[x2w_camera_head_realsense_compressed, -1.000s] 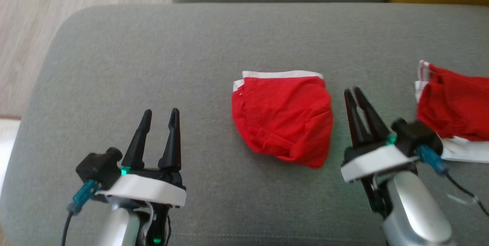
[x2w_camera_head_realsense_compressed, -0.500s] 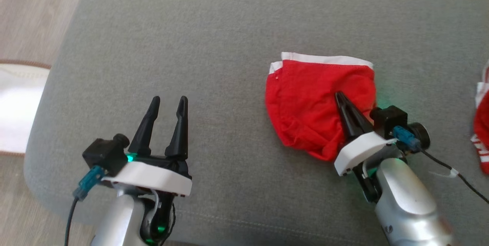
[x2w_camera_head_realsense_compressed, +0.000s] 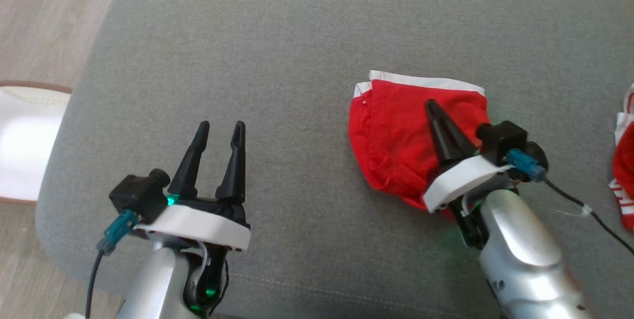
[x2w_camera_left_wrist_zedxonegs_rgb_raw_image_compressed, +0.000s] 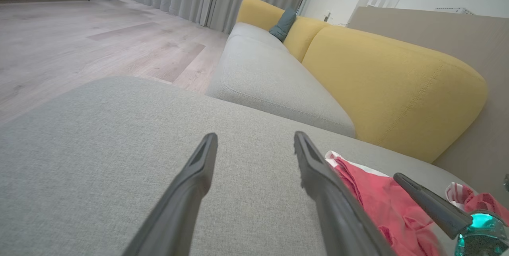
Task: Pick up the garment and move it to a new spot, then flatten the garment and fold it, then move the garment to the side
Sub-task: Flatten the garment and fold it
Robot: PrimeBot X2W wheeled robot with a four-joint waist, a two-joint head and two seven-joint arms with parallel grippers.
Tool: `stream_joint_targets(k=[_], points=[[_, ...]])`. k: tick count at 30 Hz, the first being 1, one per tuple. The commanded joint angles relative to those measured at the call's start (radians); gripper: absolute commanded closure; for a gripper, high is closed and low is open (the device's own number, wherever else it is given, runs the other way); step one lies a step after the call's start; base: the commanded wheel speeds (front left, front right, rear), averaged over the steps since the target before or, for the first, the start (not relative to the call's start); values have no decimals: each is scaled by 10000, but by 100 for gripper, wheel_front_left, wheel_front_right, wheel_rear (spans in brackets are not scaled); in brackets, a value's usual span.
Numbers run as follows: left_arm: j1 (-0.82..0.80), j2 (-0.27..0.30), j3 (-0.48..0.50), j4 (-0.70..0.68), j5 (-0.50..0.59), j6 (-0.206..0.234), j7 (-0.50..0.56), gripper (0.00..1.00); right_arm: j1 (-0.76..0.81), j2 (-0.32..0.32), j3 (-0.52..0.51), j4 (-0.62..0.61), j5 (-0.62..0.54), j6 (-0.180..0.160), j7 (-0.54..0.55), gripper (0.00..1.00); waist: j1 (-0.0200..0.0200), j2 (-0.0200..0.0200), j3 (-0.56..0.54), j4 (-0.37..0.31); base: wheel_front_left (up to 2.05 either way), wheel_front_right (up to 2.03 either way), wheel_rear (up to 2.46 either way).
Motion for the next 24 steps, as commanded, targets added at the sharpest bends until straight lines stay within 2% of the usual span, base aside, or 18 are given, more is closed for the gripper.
stream_joint_targets(k=[1,6,11,16,20,24], points=[[-296,54,257,-338,-31,-35,-78,0,-413,89,339,-359,99,-9,-107,100,0,0,15,71,0,0,0],[-277,54,103,-374,-160,-22,-78,0,-663,89,1041,-139,149,-9,-107,100,0,0,220,374,0,0,0],[-292,54,56,-327,-180,-27,-78,0,-967,89,1188,1168,-20,-9,-107,100,0,0,402,692,0,0,0],[-333,54,162,-285,-158,-43,-78,0,-1302,89,1503,2141,328,-9,-107,100,0,0,458,776,0,0,0],[-289,54,316,-244,-93,-26,-78,0,-1391,89,1317,1780,476,-9,-107,100,0,0,291,527,0,0,0],[-233,54,388,-283,-105,-15,-78,0,-1189,89,533,1156,348,-9,-107,100,0,0,37,190,0,0,0]])
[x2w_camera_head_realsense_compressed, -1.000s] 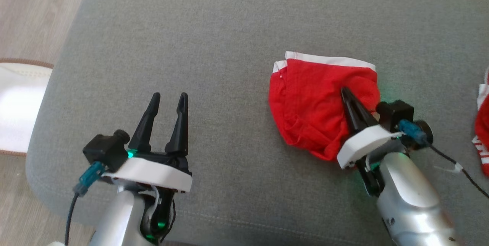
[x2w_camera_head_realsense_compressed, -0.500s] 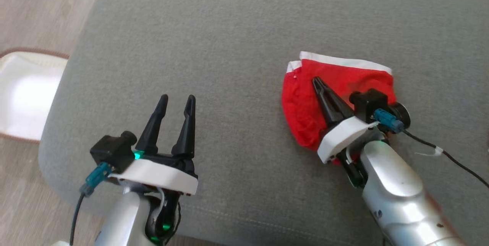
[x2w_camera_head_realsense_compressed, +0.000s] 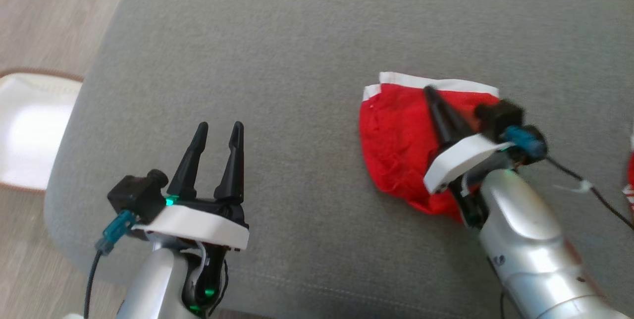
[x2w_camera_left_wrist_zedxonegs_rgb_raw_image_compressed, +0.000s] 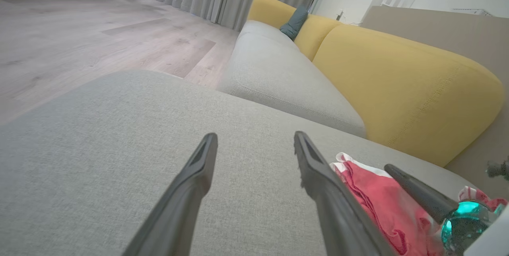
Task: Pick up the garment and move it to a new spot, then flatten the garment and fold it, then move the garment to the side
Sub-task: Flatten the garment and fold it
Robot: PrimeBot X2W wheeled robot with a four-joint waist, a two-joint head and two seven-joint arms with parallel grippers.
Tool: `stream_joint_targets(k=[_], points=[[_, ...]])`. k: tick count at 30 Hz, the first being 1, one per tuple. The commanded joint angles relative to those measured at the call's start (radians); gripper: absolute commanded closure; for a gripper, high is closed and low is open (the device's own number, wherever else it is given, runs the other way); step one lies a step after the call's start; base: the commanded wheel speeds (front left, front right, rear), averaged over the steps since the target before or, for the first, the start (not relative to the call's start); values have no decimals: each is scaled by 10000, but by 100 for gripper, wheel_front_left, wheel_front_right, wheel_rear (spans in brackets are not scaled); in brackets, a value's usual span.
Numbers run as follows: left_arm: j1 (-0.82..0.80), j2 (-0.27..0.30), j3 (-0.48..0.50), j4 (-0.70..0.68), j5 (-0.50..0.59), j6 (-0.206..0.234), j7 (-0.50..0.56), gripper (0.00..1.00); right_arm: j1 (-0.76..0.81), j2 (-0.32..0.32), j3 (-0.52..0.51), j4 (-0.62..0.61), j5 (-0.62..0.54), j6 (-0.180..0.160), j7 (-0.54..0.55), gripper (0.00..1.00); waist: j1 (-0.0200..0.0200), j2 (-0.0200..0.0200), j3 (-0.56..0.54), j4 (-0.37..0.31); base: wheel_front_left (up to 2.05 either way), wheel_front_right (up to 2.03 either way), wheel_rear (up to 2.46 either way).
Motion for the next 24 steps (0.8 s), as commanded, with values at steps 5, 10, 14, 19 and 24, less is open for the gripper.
stream_joint_targets(k=[5,10,14,19,24], points=[[-149,52,419,-431,3,48,-78,0,449,122,-832,-1270,-182,-9,-65,100,0,0,-451,-601,0,0,0],[-22,52,496,-506,68,73,-78,0,1028,122,-1445,-2274,-244,-9,-65,100,0,0,-736,-1178,0,0,0],[37,52,569,-534,143,75,-78,0,1492,122,-1977,-2930,-126,-9,-65,100,0,0,-999,-1622,0,0,0],[148,52,681,-527,204,102,-78,0,2124,122,-2348,-3580,-231,-9,-65,0,0,0,-1307,-2094,0,0,0],[308,52,740,-501,253,123,-78,0,2899,122,-2575,-4148,-207,-9,-65,0,0,0,-1561,-2393,0,0,0]])
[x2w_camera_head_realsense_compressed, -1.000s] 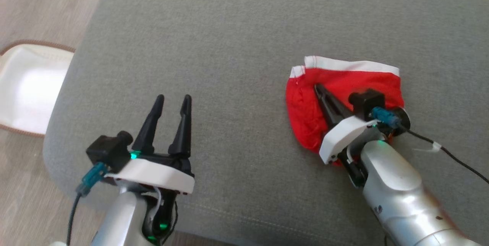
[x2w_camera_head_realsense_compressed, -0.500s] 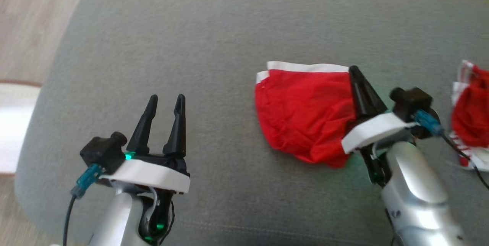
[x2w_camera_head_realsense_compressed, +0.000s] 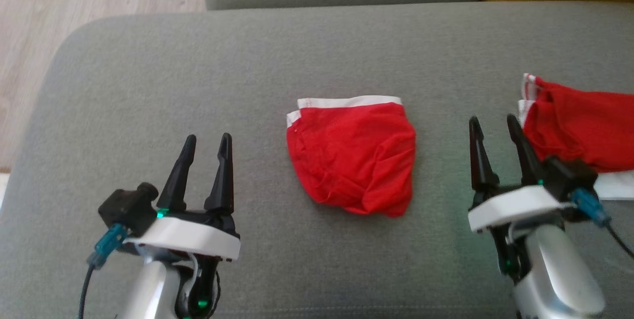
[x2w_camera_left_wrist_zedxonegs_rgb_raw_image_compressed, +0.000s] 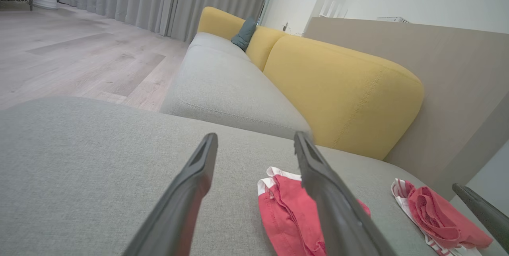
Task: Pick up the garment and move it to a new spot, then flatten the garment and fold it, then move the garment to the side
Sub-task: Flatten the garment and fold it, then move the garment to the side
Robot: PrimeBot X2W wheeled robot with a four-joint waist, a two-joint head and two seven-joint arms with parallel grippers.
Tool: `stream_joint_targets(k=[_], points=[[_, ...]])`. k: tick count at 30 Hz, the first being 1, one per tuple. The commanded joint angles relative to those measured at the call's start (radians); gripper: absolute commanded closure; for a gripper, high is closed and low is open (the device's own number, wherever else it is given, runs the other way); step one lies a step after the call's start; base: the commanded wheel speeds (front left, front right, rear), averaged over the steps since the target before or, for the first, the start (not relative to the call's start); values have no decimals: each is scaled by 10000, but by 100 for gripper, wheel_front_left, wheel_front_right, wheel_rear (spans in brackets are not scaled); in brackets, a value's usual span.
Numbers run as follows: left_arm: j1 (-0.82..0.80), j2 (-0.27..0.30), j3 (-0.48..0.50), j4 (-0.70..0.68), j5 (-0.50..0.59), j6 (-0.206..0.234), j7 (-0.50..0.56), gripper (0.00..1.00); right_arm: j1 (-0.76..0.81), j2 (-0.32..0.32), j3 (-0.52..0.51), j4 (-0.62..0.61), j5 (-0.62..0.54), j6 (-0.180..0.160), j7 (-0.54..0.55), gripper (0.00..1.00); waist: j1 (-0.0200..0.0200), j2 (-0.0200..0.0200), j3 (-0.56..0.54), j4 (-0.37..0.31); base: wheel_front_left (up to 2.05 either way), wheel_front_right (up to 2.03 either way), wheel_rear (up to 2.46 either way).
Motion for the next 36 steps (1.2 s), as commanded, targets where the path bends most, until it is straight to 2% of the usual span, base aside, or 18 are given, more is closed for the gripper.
stream_joint_targets(k=[1,9,16,26,36], points=[[-140,49,407,-314,103,36,-78,0,9,82,152,-477,18,-9,-65,0,0,0,-161,-168,0,0,0],[106,49,462,-281,634,-30,-78,0,854,82,186,-949,129,-9,-65,0,0,0,-324,-496,0,0,0],[145,49,414,-443,496,-4,-78,0,955,82,216,-851,116,-9,-55,0,0,0,-241,-480,0,0,0],[-95,49,194,-419,537,-113,-78,0,186,82,1241,188,1399,-9,735,0,0,0,280,51,0,0,0],[-363,49,97,-264,569,-219,-78,0,-1288,82,1887,2353,2756,-9,1000,0,0,0,842,667,0,0,0]])
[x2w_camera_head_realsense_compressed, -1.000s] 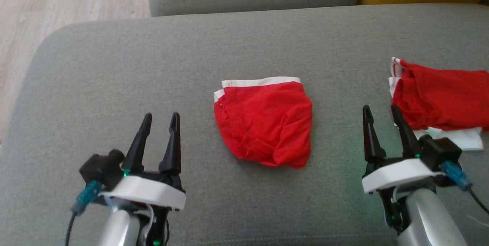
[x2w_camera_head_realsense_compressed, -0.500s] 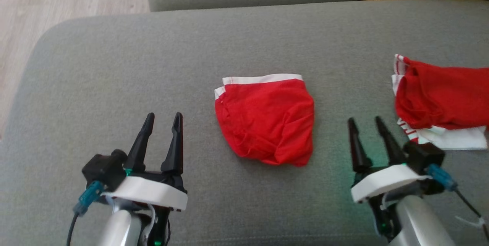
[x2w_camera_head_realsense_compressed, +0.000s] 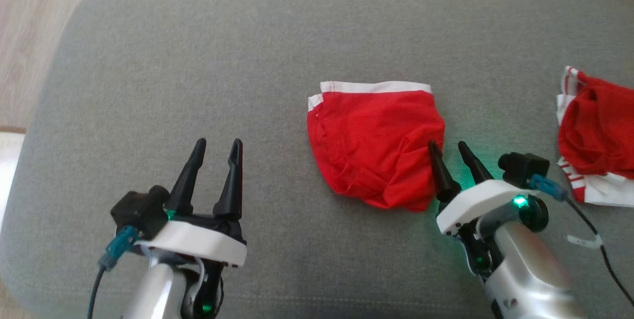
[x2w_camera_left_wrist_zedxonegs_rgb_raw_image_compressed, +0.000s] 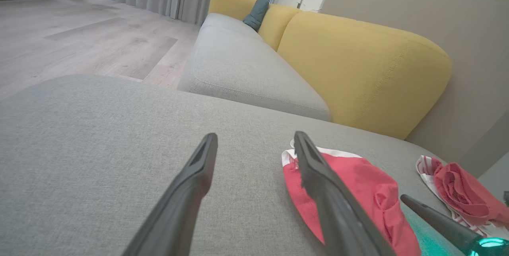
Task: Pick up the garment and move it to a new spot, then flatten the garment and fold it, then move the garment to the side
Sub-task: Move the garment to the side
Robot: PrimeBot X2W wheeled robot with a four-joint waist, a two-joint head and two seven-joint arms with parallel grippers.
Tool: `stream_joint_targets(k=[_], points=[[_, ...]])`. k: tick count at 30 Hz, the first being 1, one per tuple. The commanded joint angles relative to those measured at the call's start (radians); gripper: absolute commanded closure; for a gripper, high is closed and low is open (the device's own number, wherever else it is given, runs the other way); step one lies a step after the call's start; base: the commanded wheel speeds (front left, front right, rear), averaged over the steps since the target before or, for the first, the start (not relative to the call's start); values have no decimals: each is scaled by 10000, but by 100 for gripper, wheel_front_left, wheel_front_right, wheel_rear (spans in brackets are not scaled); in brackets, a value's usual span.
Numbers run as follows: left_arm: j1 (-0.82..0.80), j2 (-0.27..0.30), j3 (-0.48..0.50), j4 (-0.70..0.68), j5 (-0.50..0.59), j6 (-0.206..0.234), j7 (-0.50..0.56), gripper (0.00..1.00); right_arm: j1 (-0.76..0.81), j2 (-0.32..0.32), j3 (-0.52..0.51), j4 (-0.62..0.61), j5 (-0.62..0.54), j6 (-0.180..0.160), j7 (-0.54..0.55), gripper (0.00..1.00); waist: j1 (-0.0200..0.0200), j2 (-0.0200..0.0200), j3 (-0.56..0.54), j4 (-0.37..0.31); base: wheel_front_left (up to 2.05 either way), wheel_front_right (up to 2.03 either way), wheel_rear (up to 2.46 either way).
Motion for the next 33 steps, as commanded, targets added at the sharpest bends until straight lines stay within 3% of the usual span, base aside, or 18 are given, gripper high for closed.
stream_joint_targets(k=[1,13,14,15,16,21,26,33], points=[[-511,41,262,-319,43,-45,-78,0,-564,16,314,118,98,-9,-81,0,0,0,178,132,0,0,0],[-798,41,184,-250,135,-152,-78,0,-2019,16,1837,2372,699,-9,-426,0,0,0,615,282,0,0,0],[-818,41,191,-243,143,-157,-78,0,-2087,16,1980,2478,727,-9,-443,11,0,0,627,273,0,0,0],[-835,41,202,-235,153,-161,-78,0,-2159,16,2120,2597,708,-9,-463,52,0,0,634,258,0,0,0],[-847,41,216,-231,166,-164,-78,0,-2245,16,2255,2716,636,-9,-495,100,0,0,645,232,0,0,0],[-845,41,291,-203,265,-196,-78,0,-2696,16,2587,3310,-123,-9,-822,100,0,0,581,-7,0,0,0],[-751,41,377,-197,313,-224,-78,0,-3241,-30,2340,3825,-1828,-9,-1080,100,0,0,343,-448,0,0,0],[-733,41,221,-331,344,-261,-78,0,-3428,-704,2303,3239,-3524,-9,-1119,100,0,0,124,-1245,0,0,0]])
